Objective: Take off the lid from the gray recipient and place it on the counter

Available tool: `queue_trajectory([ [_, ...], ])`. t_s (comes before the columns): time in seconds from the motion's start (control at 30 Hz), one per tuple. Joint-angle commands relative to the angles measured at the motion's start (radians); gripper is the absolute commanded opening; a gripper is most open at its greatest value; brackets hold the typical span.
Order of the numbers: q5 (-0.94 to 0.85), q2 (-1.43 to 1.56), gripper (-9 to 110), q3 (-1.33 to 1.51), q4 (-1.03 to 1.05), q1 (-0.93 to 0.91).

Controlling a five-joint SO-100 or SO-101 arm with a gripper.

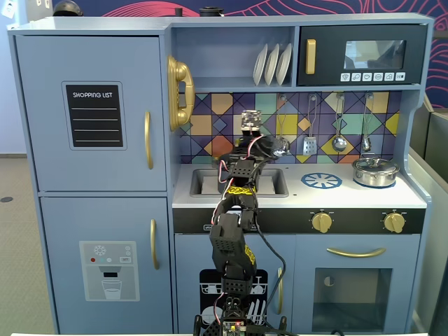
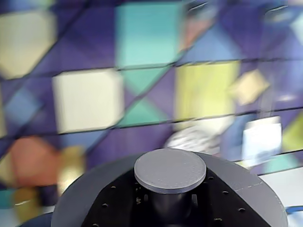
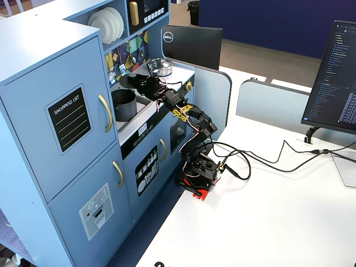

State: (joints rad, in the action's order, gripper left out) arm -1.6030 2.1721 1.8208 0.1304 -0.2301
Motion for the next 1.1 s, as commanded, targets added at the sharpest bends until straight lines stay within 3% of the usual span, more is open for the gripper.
queue_trajectory([
  [0.0, 0.006, 0.071, 0, -0.060, 0.005, -0.081],
  [0.4, 0.020, 0.035, 0, 0.144, -0.183, -0.313],
  [1.07, 0.002, -0.206, 0, 0.268, -0.425, -0.347],
])
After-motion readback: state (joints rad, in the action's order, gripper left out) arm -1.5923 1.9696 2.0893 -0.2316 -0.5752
